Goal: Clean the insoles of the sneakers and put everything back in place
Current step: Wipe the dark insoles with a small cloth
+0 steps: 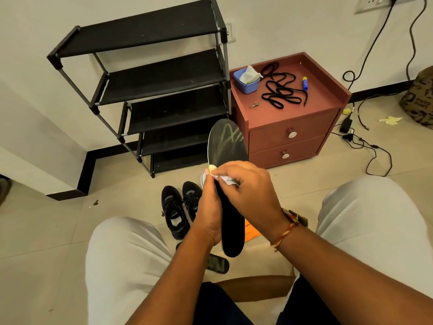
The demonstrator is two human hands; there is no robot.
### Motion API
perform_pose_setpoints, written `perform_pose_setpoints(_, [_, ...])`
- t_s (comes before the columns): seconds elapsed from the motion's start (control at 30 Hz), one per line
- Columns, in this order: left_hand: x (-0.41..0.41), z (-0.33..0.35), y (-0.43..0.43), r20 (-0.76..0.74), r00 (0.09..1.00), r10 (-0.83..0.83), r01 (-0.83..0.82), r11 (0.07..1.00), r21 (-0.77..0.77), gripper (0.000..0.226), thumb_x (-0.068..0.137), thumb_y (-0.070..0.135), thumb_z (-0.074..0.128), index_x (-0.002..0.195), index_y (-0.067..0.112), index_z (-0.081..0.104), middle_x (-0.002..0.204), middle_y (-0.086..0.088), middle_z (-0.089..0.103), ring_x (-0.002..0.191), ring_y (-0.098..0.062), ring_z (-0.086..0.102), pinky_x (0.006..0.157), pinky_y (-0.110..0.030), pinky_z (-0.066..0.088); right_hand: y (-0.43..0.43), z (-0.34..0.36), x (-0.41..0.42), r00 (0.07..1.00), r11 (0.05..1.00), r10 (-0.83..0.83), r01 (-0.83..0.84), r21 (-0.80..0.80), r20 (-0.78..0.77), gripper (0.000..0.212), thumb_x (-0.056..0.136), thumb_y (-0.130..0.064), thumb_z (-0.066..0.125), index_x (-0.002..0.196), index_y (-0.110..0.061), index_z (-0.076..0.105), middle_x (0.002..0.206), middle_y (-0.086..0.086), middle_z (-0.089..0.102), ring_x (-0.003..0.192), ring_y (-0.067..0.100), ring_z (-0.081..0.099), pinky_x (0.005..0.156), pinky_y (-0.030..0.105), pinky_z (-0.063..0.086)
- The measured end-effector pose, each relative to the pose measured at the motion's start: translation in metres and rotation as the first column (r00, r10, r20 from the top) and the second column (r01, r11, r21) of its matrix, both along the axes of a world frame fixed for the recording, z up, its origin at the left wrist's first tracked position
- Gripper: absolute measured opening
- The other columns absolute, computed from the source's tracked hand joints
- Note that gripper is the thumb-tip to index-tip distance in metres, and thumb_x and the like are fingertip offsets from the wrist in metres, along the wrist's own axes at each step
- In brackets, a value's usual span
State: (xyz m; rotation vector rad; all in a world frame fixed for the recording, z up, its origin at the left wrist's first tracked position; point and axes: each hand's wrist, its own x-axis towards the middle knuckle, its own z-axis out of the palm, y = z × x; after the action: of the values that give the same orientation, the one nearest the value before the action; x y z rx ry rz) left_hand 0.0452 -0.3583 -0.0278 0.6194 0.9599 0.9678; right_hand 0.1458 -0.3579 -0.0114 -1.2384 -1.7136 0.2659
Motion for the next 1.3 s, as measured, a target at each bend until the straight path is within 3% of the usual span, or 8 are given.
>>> perform_pose_setpoints(0.17, [0.005, 0.0, -0.003, -0.057, 0.991, -0.122, 0.124, 0.992, 0.03, 0.077, 0.098, 0.07, 0.023, 0.122, 0.015, 0.07, 0.109, -0.027, 0.064, 0.093, -0.033, 0.057, 0.079, -0.043, 0.048, 0.03, 0.0, 0.031, 0.988, 0.989, -0.145, 0.145, 0.01, -0.053, 0.01, 0.089, -0.012, 0.073, 0.098, -0.014, 0.078, 0.097, -0.002, 0.073, 0.093, 0.012, 0.066, 0.084, 0.033, 0.055])
perform_pose_setpoints(0.3, [0.008, -0.003, -0.004, -0.071, 0.979, -0.191, 0.191, 0.982, -0.011, 0.079, 0.099, 0.07, 0.019, 0.113, 0.016, 0.075, 0.1, -0.021, 0.069, 0.081, -0.029, 0.06, 0.077, -0.04, 0.05, 0.036, 0.0, 0.041, 0.922, 0.957, -0.25, 0.189, -0.218, -0.296, 0.009, 0.09, -0.021, 0.073, 0.099, -0.021, 0.078, 0.096, -0.012, 0.072, 0.094, 0.001, 0.065, 0.083, 0.023, 0.056])
perform_pose_setpoints(0.43, [0.009, -0.003, -0.004, -0.08, 0.977, -0.195, 0.194, 0.981, -0.029, 0.076, 0.099, 0.069, 0.015, 0.103, 0.028, 0.08, 0.108, -0.019, 0.073, 0.094, -0.033, 0.064, 0.094, -0.05, 0.05, 0.036, -0.003, 0.039, 0.841, 0.909, -0.308, 0.122, -0.398, -0.445, 0.006, 0.09, -0.031, 0.073, 0.094, -0.028, 0.076, 0.091, -0.015, 0.071, 0.092, 0.002, 0.066, 0.08, 0.027, 0.059])
perform_pose_setpoints(0.63, [0.005, -0.006, -0.001, -0.102, 0.98, -0.168, 0.161, 0.984, -0.08, 0.067, 0.097, 0.069, 0.019, 0.113, 0.025, 0.067, 0.108, -0.009, 0.076, 0.105, -0.03, 0.071, 0.099, -0.048, 0.054, 0.037, -0.006, 0.04, 0.787, 0.895, -0.279, 0.006, -0.446, -0.551, 0.008, 0.089, -0.029, 0.074, 0.096, -0.026, 0.076, 0.093, -0.012, 0.073, 0.096, 0.009, 0.068, 0.083, 0.038, 0.061])
perform_pose_setpoints(0.9, [0.001, 0.005, 0.008, 0.079, 0.996, -0.029, 0.04, 0.99, -0.133, 0.072, 0.096, 0.071, 0.025, 0.118, 0.018, 0.069, 0.11, -0.012, 0.076, 0.097, -0.023, 0.075, 0.07, -0.035, 0.062, 0.033, -0.015, 0.029, 0.915, 0.937, -0.171, 0.036, -0.349, -0.366, 0.012, 0.092, -0.021, 0.071, 0.103, -0.021, 0.076, 0.1, -0.011, 0.071, 0.099, 0.004, 0.064, 0.087, 0.025, 0.056])
perform_pose_setpoints(1.03, [-0.001, 0.006, 0.007, 0.095, 0.995, -0.02, 0.032, 0.992, -0.125, 0.071, 0.098, 0.067, 0.025, 0.118, 0.015, 0.069, 0.111, -0.014, 0.075, 0.097, -0.023, 0.075, 0.07, -0.034, 0.062, 0.035, -0.02, 0.028, 0.976, 0.962, -0.184, 0.155, -0.223, -0.116, 0.014, 0.089, -0.023, 0.075, 0.102, -0.025, 0.078, 0.098, -0.013, 0.071, 0.106, 0.009, 0.058, 0.089, 0.023, 0.051])
perform_pose_setpoints(1.2, [-0.006, 0.003, 0.012, 0.105, 0.993, 0.061, -0.042, 0.984, -0.173, 0.083, 0.094, 0.076, 0.027, 0.119, 0.013, 0.074, 0.126, -0.019, 0.068, 0.118, -0.03, 0.066, 0.106, -0.043, 0.049, 0.018, -0.023, 0.011, 0.998, 0.988, -0.033, 0.024, -0.152, -0.055, 0.014, 0.089, -0.016, 0.073, 0.1, -0.022, 0.079, 0.098, -0.01, 0.074, 0.095, 0.005, 0.065, 0.086, 0.031, 0.055])
perform_pose_setpoints(1.3, [-0.01, 0.004, 0.014, 0.131, 0.987, 0.087, -0.062, 0.981, -0.184, 0.09, 0.091, 0.08, 0.025, 0.106, 0.009, 0.08, 0.126, -0.017, 0.069, 0.116, -0.028, 0.067, 0.105, -0.039, 0.048, 0.006, -0.024, -0.001, 0.997, 0.989, 0.049, -0.057, -0.139, -0.061, 0.012, 0.09, -0.018, 0.072, 0.1, -0.02, 0.079, 0.097, -0.009, 0.075, 0.093, 0.004, 0.066, 0.09, 0.036, 0.054])
